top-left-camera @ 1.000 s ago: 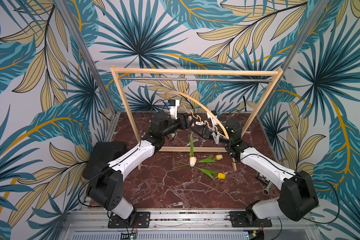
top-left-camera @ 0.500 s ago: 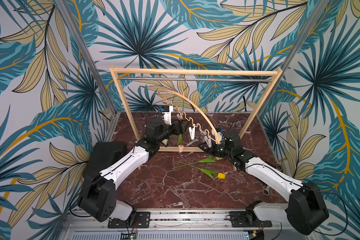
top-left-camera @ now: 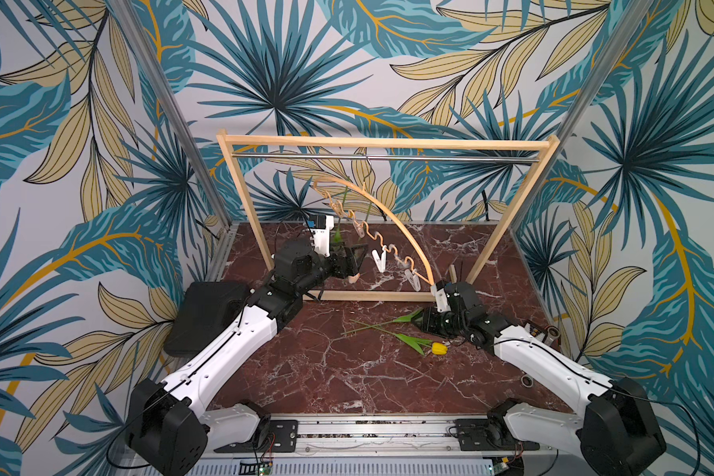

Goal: Dry the flowers on a clothes hanger
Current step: Clamp the flower onto the hanger, then adjust the flower at the center of the board.

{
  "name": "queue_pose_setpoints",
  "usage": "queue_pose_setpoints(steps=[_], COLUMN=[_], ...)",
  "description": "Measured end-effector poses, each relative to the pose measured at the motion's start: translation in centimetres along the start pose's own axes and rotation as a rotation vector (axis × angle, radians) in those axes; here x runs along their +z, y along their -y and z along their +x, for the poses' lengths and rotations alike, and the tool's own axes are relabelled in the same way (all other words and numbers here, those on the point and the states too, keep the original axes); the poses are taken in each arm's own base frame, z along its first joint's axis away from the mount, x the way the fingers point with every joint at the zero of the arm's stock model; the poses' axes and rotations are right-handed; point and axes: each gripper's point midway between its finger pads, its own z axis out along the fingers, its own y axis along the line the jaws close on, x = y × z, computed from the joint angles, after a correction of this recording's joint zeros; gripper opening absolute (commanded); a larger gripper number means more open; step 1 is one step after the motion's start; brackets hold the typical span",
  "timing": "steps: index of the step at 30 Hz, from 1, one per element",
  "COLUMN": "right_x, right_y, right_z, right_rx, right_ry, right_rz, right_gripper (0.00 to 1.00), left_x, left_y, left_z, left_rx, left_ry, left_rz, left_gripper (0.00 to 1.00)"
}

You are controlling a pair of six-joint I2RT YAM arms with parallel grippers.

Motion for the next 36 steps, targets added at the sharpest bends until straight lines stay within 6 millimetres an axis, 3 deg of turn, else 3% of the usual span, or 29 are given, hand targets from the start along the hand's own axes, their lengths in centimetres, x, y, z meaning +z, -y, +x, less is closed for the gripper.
queue_pose_setpoints(steps=[10,19,28,36], right_x=[1.4,2.3,3.9,7.1], right_y=[1.9,2.3,1.9,2.7], right_z=[2.3,2.5,0.2,1.8], right_rx=[0.000,-0.009,-0.036,-0.040], right_ry=[-0.087,-0.115,-0.086,-0.157], right_rz=[0.055,0.074,0.102,0.119], right_gripper=[0.44,0.44,0.45,0.45], left_x=[-3.9,-6.0,-7.6,-8.5], left_y=[-3.1,-7.2,-9.5,-10.0], left_z=[3.7,7.3,8.7,8.9], left_rx=[-0.036,-0.156,-0.245,-0.271], left_ry=[-0.024,-0.021,0.004,0.020], left_rz=[-0.171,-0.357,-0.478,-0.511], left_gripper=[0.82,0.68,0.60,0.59])
